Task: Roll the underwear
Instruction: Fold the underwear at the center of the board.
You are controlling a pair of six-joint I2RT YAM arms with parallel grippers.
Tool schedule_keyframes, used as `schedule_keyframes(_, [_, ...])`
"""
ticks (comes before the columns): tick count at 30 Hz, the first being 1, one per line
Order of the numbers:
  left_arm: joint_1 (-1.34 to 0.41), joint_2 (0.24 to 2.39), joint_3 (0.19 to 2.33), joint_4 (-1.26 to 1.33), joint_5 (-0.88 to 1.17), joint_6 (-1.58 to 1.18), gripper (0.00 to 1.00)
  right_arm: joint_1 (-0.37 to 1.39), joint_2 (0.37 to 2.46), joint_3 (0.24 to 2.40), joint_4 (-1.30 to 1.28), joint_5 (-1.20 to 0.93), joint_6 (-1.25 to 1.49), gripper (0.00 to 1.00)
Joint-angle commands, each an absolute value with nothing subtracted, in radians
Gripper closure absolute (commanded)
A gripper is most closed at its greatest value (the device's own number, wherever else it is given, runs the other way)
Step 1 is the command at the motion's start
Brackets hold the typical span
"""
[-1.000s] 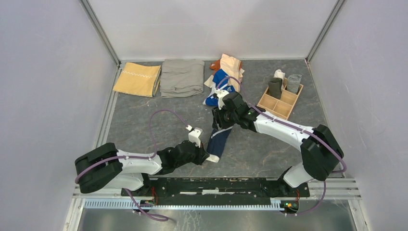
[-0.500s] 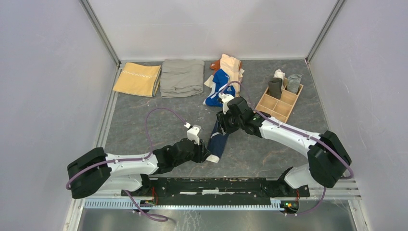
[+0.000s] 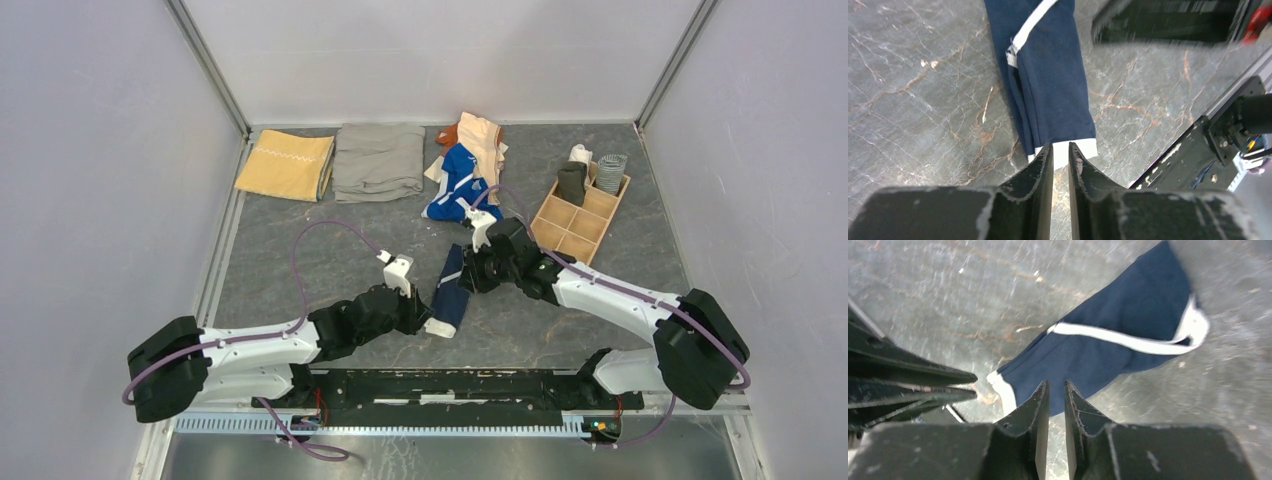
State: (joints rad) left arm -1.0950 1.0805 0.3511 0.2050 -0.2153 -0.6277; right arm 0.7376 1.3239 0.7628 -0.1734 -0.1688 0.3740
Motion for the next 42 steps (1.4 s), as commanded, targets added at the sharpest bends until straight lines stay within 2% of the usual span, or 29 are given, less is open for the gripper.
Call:
schedule_keyframes(1, [-1.094, 1.026, 0.389, 0.203, -0.269, -0.627, 0.79, 0.773, 1.291, 0.679, -0.033, -0.333, 0.468, 0.8])
schedule_keyframes(6, [-1.094, 1.037, 0.381, 0.205, -0.267, -0.641, 0.87, 0.869, 1.326, 0.671, -0.02, -0.304, 0.486, 0.84])
schedule_keyframes(13, [-1.095, 1.036, 0.375, 0.207, -0.257, -0.647, 0.94, 0.911, 1.365, 0.669, -0.025, -0.207, 0.491, 0.86])
schedule_keyframes(21, [-1.095, 1.044, 0.373, 0.21, -0.25, -0.652, 0.94, 0.931, 1.413, 0.62, -0.05, -0.1, 0.492, 0.88])
schedule_keyframes(34, [-1.096, 1.109, 0.417, 0.231, -0.195, -0.627, 0.97, 0.967, 1.359, 0.486, -0.018, -0.024, 0.556, 0.91])
schedule_keyframes(37, [-1.104, 1.127, 0.435, 0.255, -0.161, -0.608, 0.98, 0.972, 1.34, 0.483, -0.007, -0.032, 0.559, 0.9])
schedule_keyframes(42, [-1.136, 1.134, 0.464, 0.29, -0.16, -0.578, 0.98, 0.972, 1.24, 0.523, 0.024, -0.027, 0.534, 0.81])
